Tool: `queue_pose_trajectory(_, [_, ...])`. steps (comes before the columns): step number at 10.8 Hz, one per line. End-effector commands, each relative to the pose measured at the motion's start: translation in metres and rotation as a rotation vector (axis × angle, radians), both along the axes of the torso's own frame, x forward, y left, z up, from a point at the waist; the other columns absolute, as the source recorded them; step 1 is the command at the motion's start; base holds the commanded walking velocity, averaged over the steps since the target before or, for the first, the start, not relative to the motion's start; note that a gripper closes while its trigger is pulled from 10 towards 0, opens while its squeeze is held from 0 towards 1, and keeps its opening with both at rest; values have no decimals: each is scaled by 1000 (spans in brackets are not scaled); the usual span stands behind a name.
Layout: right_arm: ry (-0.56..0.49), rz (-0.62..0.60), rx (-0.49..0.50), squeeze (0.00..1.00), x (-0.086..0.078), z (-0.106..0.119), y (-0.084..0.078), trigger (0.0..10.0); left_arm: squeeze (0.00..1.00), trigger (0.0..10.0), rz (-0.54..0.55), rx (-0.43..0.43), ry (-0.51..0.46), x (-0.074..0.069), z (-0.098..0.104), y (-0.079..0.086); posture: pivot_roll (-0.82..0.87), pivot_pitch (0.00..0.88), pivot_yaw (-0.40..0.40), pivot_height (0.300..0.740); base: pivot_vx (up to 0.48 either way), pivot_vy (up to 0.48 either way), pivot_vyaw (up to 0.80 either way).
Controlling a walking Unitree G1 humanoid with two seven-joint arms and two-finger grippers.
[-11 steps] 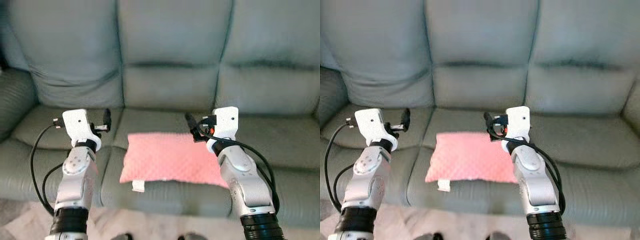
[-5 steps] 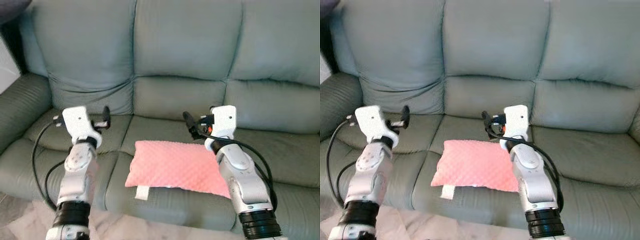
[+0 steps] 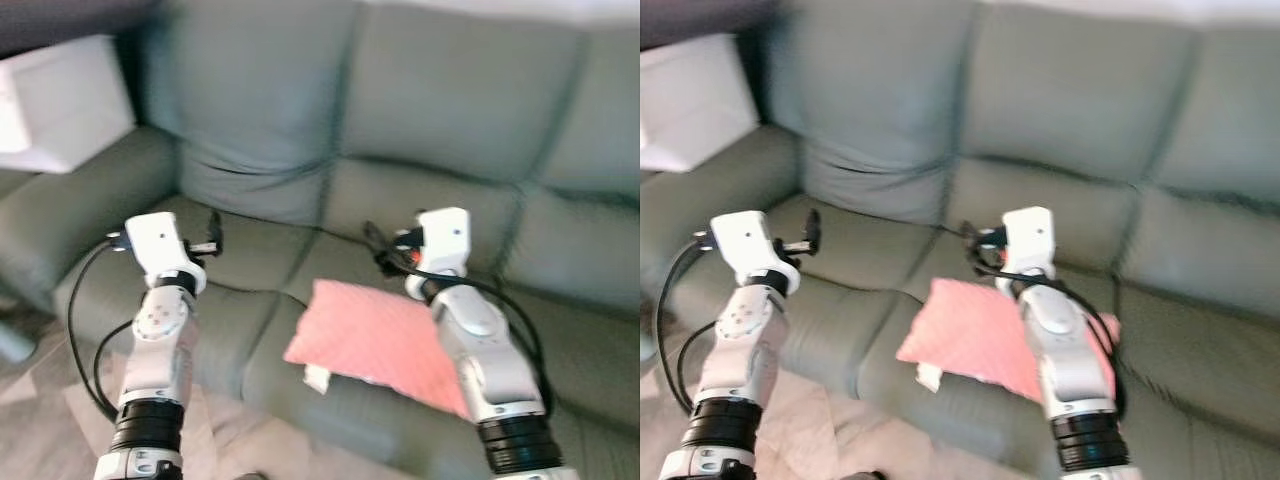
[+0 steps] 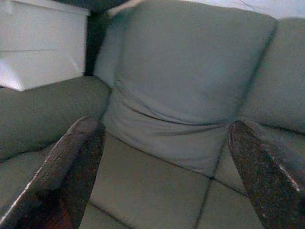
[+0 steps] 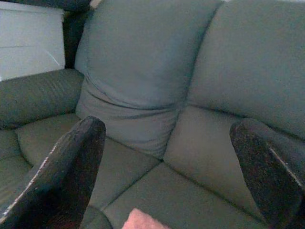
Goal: Move the pillow to the sofa
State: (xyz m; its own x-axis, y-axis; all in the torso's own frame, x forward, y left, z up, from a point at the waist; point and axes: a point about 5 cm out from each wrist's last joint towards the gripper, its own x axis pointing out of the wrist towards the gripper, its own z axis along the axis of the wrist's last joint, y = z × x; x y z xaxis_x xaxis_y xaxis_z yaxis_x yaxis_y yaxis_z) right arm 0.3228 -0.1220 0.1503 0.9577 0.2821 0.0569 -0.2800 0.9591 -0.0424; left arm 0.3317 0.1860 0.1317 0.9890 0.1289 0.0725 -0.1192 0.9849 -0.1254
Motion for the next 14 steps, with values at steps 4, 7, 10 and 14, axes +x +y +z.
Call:
queue_pose_trajectory(4, [-13, 2, 5, 0, 2, 3, 1, 10000, 0, 10000, 13, 3, 5, 2, 0, 4, -207, 39, 26, 740, 0, 0, 800])
queue_pose_trajectory(7, [-14, -3, 3, 0, 3, 4, -1, 10000, 0, 10000, 8, 8, 8, 2, 0, 3, -207, 45, 23, 740, 0, 0, 800])
queue_pose_trajectory(10, [-14, -3, 6, 0, 3, 4, -1, 10000, 0, 10000, 2, -3, 15, 2, -1, 3, -206, 48, 23, 740, 0, 0, 800])
queue_pose_trajectory(14, [-14, -4, 26, 0, 4, 4, 0, 10000, 0, 10000, 2, -9, 35, 2, -4, 8, -202, 42, 22, 740, 0, 240, 159])
